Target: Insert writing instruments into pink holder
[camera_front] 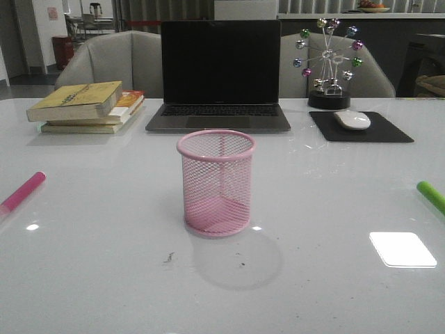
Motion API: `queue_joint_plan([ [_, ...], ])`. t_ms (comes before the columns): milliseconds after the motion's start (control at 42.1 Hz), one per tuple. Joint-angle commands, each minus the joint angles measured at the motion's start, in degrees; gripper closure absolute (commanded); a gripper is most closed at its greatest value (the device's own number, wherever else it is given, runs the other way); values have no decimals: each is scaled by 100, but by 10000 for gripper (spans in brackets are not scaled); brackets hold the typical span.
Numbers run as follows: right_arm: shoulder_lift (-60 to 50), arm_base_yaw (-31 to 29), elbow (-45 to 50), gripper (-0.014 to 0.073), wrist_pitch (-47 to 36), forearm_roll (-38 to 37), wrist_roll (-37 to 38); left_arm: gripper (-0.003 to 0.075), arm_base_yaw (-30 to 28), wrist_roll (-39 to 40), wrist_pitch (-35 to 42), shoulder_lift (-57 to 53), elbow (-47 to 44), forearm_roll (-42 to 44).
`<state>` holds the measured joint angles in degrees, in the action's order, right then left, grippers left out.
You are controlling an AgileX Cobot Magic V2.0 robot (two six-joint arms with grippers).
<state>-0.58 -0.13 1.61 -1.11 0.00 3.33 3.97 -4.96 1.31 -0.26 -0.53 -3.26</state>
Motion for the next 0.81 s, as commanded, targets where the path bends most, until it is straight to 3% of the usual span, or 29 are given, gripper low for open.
queue_joint_plan([
  [0, -124, -4, -69, 537, -485, -58, -55, 627, 24, -3, 487, -96, 9, -10],
  [666, -124, -4, -76, 537, -693, -58, -55, 627, 24, -3, 722, -96, 9, 29],
  [785, -124, -4, -380, 537, -640, -58, -55, 627, 24, -3, 719, -96, 369, 2],
])
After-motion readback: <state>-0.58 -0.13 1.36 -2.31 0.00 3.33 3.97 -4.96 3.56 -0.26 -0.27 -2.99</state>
